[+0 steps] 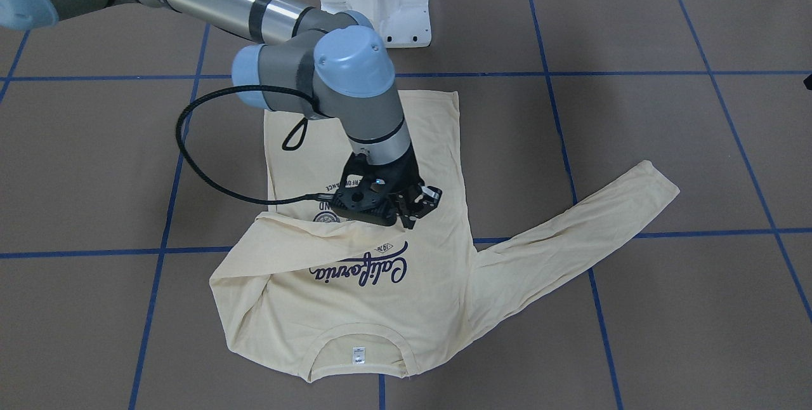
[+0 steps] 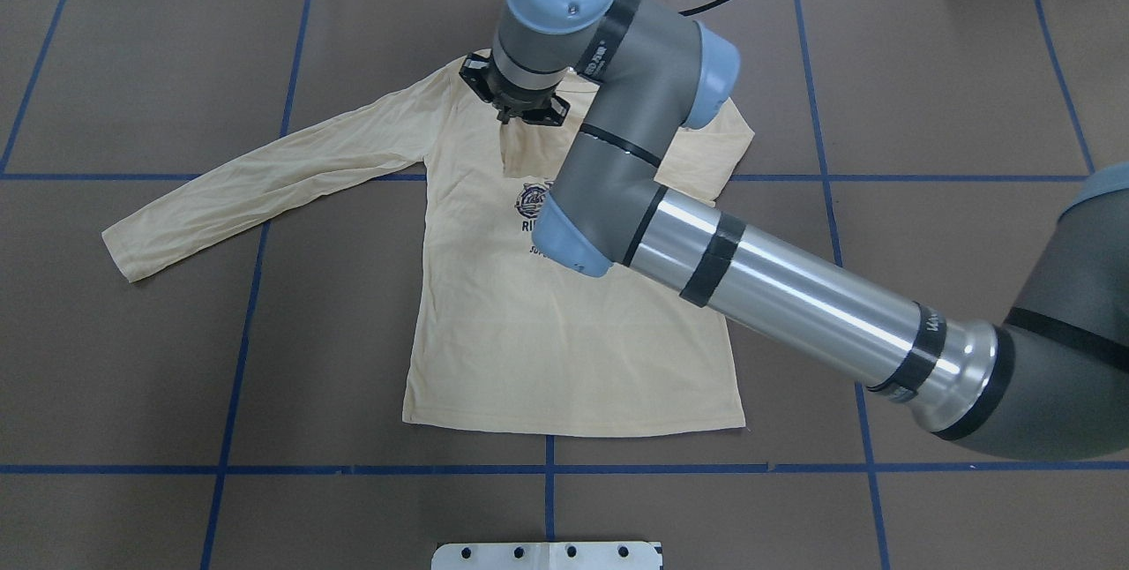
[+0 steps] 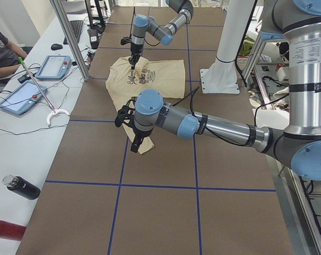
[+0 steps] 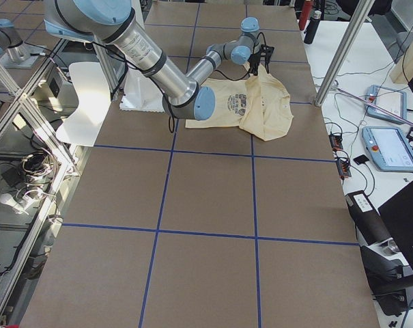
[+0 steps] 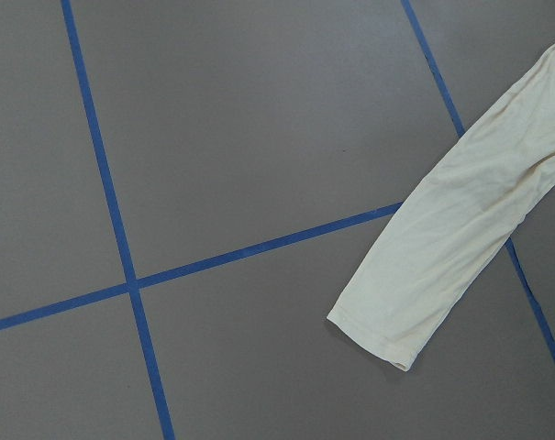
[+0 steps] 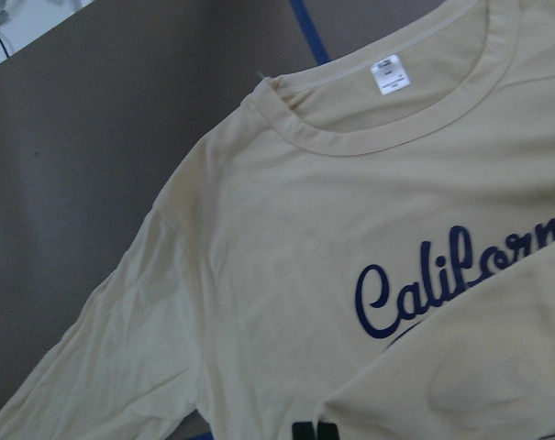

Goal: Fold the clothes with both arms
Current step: 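Grasp the sleeve cuff with the right gripper and carry it across the shirt, then lay the sleeve over the shirt near the collar and release with right gripper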

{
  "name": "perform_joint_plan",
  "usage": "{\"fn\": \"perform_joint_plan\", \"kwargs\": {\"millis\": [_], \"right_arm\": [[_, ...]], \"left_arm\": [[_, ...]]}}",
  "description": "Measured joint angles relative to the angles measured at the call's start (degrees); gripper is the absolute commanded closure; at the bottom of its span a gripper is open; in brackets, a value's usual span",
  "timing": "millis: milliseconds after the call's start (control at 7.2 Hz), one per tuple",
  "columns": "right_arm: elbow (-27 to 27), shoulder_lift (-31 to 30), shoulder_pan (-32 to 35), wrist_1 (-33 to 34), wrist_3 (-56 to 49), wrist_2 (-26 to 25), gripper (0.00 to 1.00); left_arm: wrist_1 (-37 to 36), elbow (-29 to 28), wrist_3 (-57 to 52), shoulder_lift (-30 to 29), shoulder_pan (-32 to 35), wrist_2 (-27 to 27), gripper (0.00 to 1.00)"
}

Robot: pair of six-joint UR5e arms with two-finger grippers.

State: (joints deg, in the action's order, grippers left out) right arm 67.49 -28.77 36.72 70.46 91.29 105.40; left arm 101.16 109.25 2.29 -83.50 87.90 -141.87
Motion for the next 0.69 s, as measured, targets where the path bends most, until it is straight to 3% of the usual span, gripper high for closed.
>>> {"fn": "perform_joint_plan", "kwargs": {"millis": [417, 556, 695], "right_arm": [[-6.58, 7.04, -4.42, -2.15, 1.53, -7.51, 1.0], [-8.5, 8.16, -5.11, -2.58, 1.53, -8.84, 0.03], [-10.68, 9.17, -5.37, -3.75, 1.45, -9.38, 0.01]], "left_arm": [[0.1, -0.09, 0.12, -0.05, -0.04, -0.05, 0.0], [0.5, -0.39, 0.78, -0.25, -0.22, 0.05, 0.0], [2.05, -1.13, 2.09, -0.68, -0.8, 0.22, 0.0]]}}
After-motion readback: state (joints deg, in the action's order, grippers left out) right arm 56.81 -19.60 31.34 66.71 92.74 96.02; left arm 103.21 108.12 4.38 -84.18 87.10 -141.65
